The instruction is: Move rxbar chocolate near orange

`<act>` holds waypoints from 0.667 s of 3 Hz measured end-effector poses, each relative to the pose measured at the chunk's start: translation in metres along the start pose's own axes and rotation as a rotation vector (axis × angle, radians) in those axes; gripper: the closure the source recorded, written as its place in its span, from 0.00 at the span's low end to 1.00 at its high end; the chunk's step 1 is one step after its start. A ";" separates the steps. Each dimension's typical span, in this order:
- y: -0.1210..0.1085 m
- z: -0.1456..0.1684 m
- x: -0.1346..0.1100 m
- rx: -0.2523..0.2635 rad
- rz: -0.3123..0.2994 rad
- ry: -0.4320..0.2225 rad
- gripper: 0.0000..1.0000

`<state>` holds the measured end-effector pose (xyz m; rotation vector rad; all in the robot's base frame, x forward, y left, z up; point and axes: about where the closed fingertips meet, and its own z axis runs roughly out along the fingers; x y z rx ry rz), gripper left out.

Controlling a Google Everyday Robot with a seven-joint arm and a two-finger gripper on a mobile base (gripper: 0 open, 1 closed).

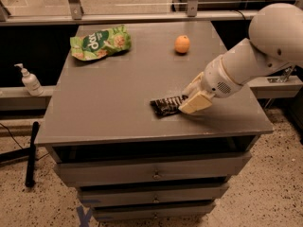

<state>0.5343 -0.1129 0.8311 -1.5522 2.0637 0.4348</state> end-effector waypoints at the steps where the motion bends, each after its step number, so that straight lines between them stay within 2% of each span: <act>1: -0.003 -0.004 -0.001 0.000 0.005 0.010 0.87; 2: -0.005 -0.015 -0.003 0.011 0.004 0.028 1.00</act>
Offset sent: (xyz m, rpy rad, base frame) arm 0.0039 -0.0172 0.0255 -0.0502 -0.0022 -0.0236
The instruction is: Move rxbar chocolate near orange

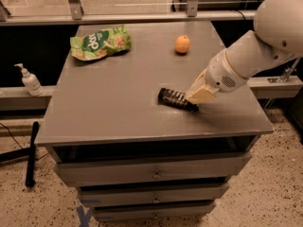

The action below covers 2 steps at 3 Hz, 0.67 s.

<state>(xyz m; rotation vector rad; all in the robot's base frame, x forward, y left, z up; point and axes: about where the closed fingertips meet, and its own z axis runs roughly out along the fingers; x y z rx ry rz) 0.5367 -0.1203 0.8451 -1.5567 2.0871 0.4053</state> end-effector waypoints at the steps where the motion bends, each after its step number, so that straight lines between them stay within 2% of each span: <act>1: -0.005 -0.014 -0.002 0.023 -0.005 0.015 1.00; 2: -0.006 -0.022 -0.001 0.033 0.000 0.022 1.00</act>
Offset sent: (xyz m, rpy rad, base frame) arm 0.0010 -0.0213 0.0264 -0.0353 -0.0198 -0.0373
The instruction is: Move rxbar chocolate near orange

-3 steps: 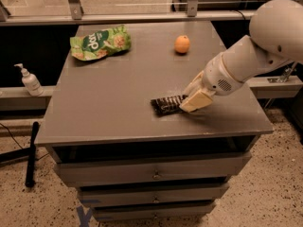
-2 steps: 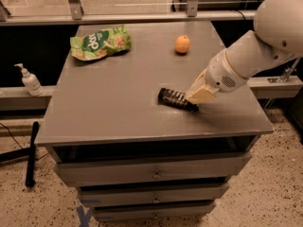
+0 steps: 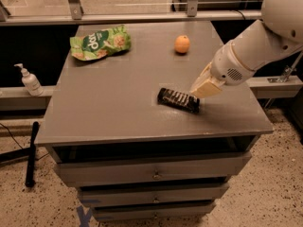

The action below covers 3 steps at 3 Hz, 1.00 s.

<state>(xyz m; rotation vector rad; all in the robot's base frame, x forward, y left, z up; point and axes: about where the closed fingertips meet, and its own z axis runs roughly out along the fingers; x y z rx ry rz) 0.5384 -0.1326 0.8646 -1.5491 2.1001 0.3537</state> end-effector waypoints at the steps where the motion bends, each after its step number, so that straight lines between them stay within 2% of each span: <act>1: 0.007 -0.004 0.001 0.005 0.023 -0.004 0.84; 3: 0.019 0.002 -0.002 -0.003 0.035 -0.027 0.38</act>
Offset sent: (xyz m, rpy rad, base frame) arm -0.0213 0.0103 -0.0074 0.0498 0.0245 -0.0366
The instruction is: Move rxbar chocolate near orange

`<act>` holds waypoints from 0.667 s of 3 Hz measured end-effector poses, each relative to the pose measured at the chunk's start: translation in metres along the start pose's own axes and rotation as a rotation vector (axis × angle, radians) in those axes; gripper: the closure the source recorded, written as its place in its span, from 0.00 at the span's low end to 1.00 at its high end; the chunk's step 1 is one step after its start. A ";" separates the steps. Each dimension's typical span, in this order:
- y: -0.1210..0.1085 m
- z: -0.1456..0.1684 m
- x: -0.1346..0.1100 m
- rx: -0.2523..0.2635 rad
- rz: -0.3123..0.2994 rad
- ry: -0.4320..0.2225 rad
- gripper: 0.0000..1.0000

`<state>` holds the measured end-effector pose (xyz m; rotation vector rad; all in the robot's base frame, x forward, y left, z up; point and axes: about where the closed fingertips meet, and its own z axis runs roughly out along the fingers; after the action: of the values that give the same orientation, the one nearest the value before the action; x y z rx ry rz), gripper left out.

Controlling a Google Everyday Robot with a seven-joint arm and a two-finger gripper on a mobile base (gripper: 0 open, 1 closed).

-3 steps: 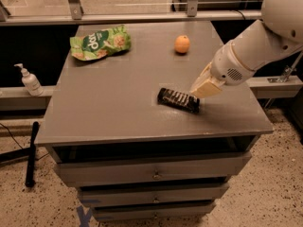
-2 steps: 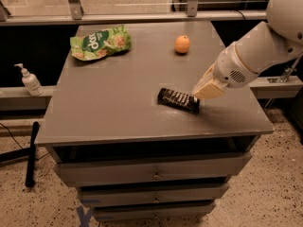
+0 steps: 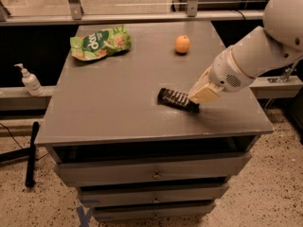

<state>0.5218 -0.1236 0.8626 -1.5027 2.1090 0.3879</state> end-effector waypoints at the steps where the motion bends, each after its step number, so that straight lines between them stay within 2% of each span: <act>1: 0.000 0.001 -0.001 0.003 -0.003 -0.009 0.15; 2: -0.002 0.006 -0.002 0.002 -0.002 -0.019 0.00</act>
Offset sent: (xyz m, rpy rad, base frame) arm 0.0100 0.0034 -0.0088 0.0309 -0.0099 -0.0033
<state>0.5259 -0.1199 0.8589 -1.4944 2.0927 0.3978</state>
